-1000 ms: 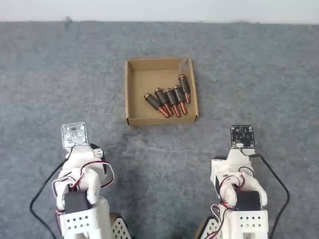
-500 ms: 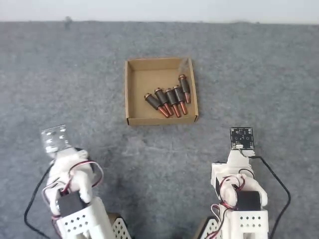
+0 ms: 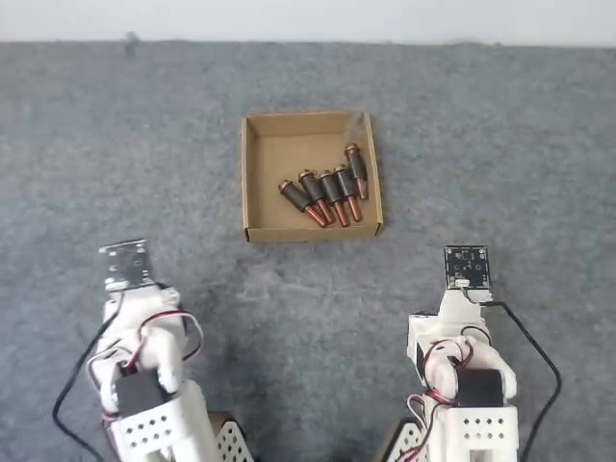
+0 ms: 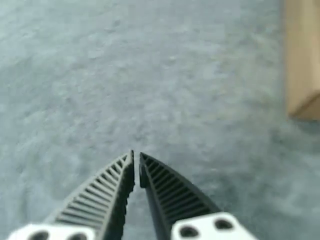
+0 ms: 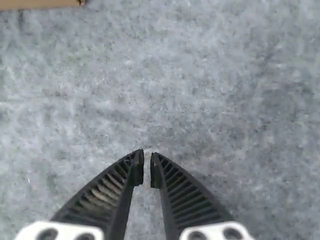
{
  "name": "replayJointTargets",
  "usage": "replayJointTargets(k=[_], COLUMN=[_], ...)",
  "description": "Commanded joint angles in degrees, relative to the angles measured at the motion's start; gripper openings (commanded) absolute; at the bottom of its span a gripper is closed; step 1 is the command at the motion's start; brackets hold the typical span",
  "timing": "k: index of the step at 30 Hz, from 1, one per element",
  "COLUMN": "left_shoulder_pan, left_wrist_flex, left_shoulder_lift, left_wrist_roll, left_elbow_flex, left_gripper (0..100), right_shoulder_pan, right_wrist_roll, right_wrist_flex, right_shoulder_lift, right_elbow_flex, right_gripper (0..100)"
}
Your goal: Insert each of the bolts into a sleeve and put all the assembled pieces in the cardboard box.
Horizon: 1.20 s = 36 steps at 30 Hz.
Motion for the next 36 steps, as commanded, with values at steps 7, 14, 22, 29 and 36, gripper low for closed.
replayJointTargets(k=[7,14,22,29,36], left_shoulder_pan=[10.1,9.9,9.9,9.9,9.9], left_wrist_flex=[1.1,8.3,7.9,7.9,7.9], left_shoulder_lift=[-0.4,-0.5,-0.6,-0.6,-0.6], left_wrist_roll=[-0.6,-0.9,-0.9,-0.9,-0.9], left_elbow_flex=[-0.6,-0.6,-0.6,-0.6,-0.6], left_gripper=[1,1,1,1,1], right_shoulder_pan=[0.5,0.5,0.5,0.5,0.5], right_wrist_roll=[0.9,0.9,0.9,0.9,0.9], right_wrist_flex=[0.3,0.3,0.3,0.3,0.3], right_shoulder_lift=[-0.9,-0.9,-0.9,-0.9,-1.0], right_elbow_flex=[1.0,1.0,1.0,1.0,1.0], right_gripper=[0.9,0.9,0.9,0.9,0.9])
